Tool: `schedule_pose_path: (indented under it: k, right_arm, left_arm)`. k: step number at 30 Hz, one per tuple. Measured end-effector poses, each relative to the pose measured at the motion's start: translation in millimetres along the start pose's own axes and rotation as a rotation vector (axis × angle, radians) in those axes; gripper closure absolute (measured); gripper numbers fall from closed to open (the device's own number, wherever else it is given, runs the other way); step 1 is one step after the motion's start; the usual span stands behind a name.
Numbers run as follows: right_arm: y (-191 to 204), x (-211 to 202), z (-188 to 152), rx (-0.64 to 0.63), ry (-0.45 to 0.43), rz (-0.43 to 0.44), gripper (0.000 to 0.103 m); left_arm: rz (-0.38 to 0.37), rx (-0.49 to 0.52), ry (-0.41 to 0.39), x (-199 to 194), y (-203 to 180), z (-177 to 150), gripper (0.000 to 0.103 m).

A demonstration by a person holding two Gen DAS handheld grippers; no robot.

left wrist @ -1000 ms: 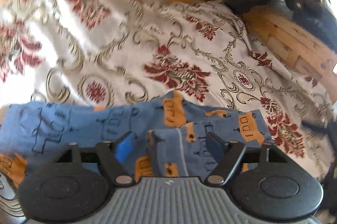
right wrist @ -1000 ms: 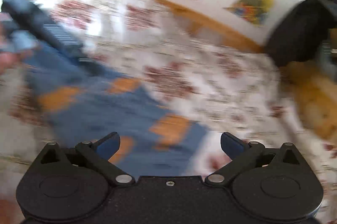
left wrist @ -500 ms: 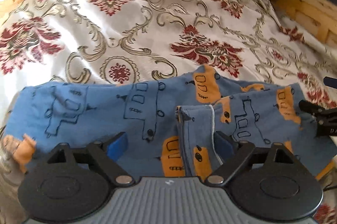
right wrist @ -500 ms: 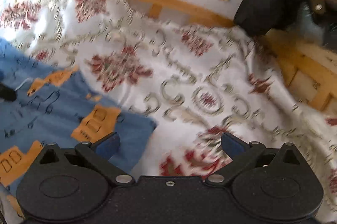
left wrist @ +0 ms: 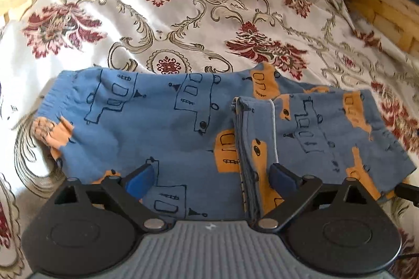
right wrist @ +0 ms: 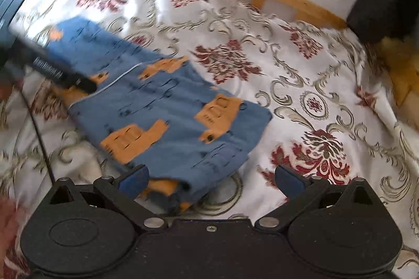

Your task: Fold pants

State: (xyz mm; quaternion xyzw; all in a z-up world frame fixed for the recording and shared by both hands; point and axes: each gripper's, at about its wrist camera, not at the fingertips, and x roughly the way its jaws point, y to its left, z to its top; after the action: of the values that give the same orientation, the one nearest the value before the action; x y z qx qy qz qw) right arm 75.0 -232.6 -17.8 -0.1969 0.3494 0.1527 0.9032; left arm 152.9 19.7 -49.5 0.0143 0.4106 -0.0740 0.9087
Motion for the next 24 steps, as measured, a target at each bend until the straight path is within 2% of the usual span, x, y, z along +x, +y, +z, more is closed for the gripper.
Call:
schedule_pose_path:
  k: [3, 7, 8, 9, 11, 12, 15, 17, 19, 21, 24]
  right_arm:
    - [3, -4, 1, -0.002, -0.048, -0.027, 0.002]
    - [-18, -3, 9, 0.195, -0.135, -0.045, 0.001]
    - [-20, 4, 11, 0.208, -0.111, -0.063, 0.001]
    - [-19, 15, 11, 0.187, -0.045, -0.102, 0.001]
    - [-13, 32, 5, 0.102, 0.060, -0.149, 0.003]
    - [-13, 32, 1, 0.087, 0.058, -0.146, 0.003]
    - [-17, 17, 1, 0.134, -0.021, -0.128, 0.002]
    - [-14, 8, 4, 0.134, -0.104, -0.145, 0.001]
    - [-7, 6, 9, 0.103, -0.169, -0.145, 0.001]
    - [3, 7, 11, 0.080, -0.220, -0.120, 0.001]
    - [15, 11, 19, 0.062, -0.259, -0.051, 0.001]
  left_arm:
    - [0.023, 0.030, 0.002, 0, 0, -1, 0.004]
    - [0.024, 0.032, 0.003, -4, 3, -2, 0.004]
    - [0.030, 0.049, 0.001, -4, 2, -3, 0.004]
    - [0.037, 0.066, -0.002, -3, 1, -4, 0.003]
    - [0.039, 0.069, -0.006, -4, 2, -6, 0.003]
    - [0.038, 0.062, -0.005, -6, 3, -6, 0.003]
    - [0.033, 0.035, -0.033, -20, 10, -8, 0.004]
    - [0.059, 0.025, -0.107, -39, 17, -13, 0.005]
    - [0.116, 0.015, -0.187, -56, 26, -19, 0.005]
    - [0.159, -0.039, -0.228, -66, 42, -23, 0.005]
    - [0.120, -0.175, -0.229, -67, 76, -18, 0.013]
